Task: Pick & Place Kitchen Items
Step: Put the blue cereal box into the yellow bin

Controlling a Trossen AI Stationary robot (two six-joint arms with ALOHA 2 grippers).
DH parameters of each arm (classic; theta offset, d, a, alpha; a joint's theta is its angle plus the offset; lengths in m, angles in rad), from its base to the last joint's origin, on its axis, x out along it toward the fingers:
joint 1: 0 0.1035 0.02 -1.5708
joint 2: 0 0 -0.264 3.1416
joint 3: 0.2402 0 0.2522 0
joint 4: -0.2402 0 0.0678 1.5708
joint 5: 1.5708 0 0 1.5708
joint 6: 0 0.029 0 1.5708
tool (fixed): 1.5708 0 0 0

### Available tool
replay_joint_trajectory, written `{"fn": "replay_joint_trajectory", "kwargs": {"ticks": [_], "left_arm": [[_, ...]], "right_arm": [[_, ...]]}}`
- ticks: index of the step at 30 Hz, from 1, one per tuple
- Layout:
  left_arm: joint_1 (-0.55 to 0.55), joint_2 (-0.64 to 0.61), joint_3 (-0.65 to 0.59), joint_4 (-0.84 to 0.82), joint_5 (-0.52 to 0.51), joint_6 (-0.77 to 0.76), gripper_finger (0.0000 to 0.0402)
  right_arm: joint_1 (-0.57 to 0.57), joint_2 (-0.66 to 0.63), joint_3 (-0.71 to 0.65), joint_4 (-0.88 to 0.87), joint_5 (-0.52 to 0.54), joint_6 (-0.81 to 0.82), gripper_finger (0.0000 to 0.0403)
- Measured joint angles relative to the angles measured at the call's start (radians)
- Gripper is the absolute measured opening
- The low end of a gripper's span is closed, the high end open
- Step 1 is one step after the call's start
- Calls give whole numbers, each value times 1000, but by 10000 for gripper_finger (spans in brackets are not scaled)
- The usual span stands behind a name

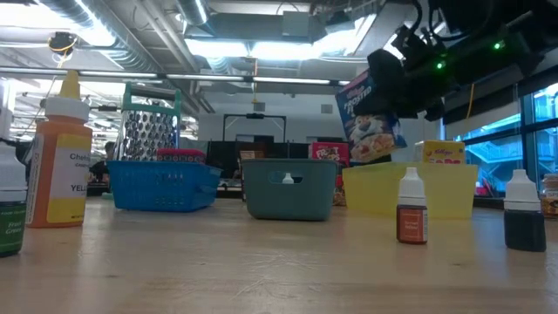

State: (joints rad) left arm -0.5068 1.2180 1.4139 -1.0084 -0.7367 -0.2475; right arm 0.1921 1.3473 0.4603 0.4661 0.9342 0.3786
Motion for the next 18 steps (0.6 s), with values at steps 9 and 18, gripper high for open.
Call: {"fn": "replay_joint_trajectory", "kwargs": {"ticks": [9,18], "left_arm": [[0,52,0,-5,-1,43,202],[0,58,0,-5,-13,49,200]], "right_arm": [[5,39,0,36,97,26,152],[3,102,0,18,139,64,152]]}}
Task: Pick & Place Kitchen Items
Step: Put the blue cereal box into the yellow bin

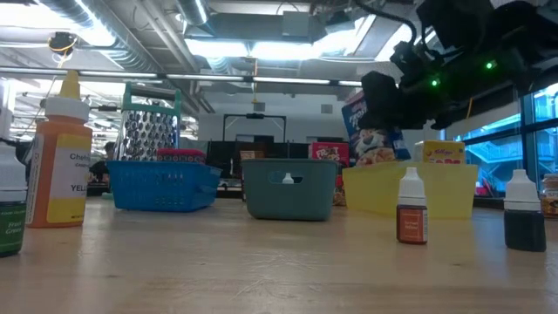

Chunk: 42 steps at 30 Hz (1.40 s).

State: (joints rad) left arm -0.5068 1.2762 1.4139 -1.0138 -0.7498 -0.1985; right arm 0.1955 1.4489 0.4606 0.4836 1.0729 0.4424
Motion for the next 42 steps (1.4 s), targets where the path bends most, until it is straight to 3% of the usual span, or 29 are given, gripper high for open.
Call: {"fn": "replay_joint_trajectory", "kwargs": {"ticks": [9,24,42], "left_arm": [[0,0,0,0,0,0,200],[0,0,0,0,2,-1,202],[0,0,0,0,4,0,201]], "right_arm": [[-14,43,0,22,-6,4,152],[-62,43,0,-2,-167,3,152],[-64,43,0,-8,-172,-6,152]]}}
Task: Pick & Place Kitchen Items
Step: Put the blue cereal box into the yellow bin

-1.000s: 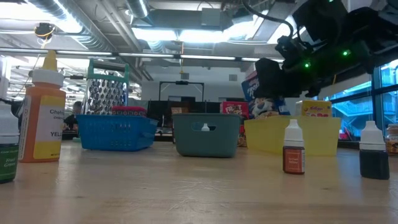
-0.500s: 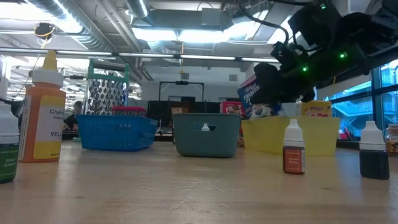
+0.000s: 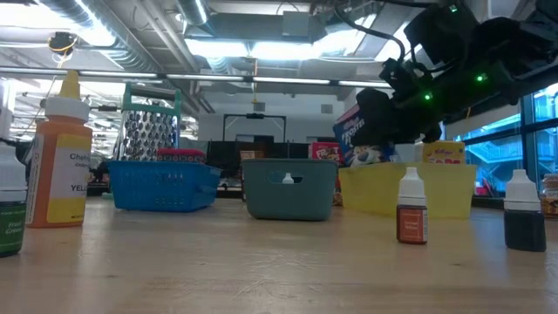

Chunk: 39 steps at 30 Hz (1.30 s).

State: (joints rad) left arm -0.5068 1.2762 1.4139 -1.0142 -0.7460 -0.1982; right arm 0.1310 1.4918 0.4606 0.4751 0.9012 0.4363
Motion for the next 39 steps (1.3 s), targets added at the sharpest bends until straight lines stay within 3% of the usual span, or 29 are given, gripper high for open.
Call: {"fn": "replay_joint_trajectory", "kwargs": {"ticks": [39], "left_arm": [[0,-1,0,0,0,-8,199]], "right_arm": [[-2,0,0,-26,-40,-7,152]]}}
